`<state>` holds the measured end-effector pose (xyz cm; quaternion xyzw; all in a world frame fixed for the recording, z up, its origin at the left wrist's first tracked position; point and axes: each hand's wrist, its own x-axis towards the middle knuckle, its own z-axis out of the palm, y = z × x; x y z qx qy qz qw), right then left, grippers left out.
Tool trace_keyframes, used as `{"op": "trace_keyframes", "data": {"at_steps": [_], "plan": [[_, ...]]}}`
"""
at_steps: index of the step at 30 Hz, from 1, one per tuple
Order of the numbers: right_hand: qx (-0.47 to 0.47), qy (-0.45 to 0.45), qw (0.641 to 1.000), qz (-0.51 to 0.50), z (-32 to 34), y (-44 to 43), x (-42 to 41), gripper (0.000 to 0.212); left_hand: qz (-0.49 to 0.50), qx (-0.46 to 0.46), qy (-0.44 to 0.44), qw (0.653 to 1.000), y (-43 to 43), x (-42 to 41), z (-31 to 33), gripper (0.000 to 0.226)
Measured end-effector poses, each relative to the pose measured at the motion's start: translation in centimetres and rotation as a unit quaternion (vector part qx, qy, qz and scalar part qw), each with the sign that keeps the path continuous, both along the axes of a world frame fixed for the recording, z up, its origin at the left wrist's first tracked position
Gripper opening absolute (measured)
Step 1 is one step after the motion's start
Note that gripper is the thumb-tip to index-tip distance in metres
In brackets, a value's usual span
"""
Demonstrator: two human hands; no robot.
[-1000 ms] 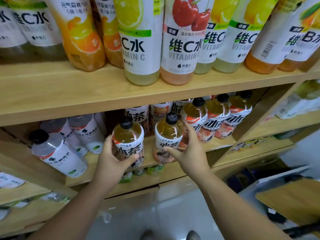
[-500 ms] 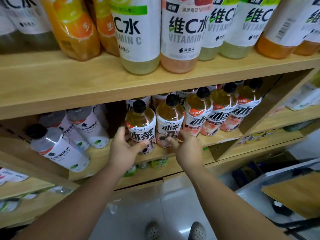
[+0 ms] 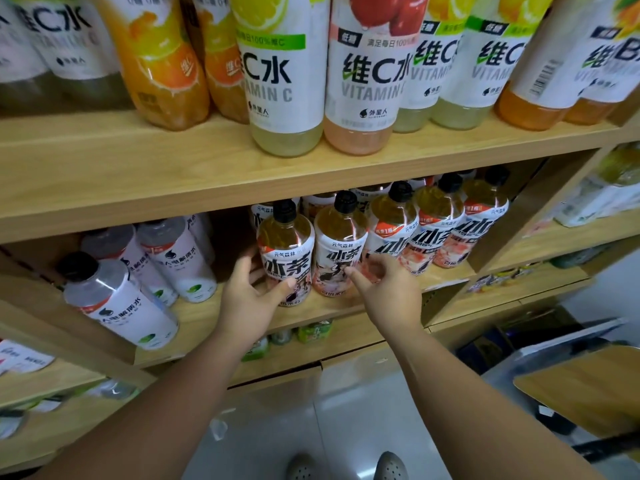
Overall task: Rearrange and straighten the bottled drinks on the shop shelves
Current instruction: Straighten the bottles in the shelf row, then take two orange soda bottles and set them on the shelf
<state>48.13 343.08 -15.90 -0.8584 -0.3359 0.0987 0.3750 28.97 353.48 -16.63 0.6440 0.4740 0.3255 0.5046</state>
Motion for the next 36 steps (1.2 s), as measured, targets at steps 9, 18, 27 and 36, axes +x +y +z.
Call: {"op": "trace_keyframes", "data": {"at_steps": [9,18,27,36], "plan": [[0.018,0.027,0.998,0.055,-0.3,0.5,0.0,0.038,0.026,-0.013,-0.015,0.999,-0.3,0.7,-0.2,0.052],[0.026,-0.006,0.993,0.114,3.5,-1.0,2.6,0.033,0.072,0.036,0.016,0.997,-3.1,0.2,2.0,0.070],[0.143,-0.062,0.959,0.236,11.9,-3.4,4.7,0.023,0.179,0.143,-0.023,0.973,-7.3,0.5,10.0,0.034],[0.260,-0.081,0.891,0.364,18.4,-3.5,4.7,0.034,0.289,0.251,-0.090,0.919,-10.1,0.8,18.1,0.032]]}}
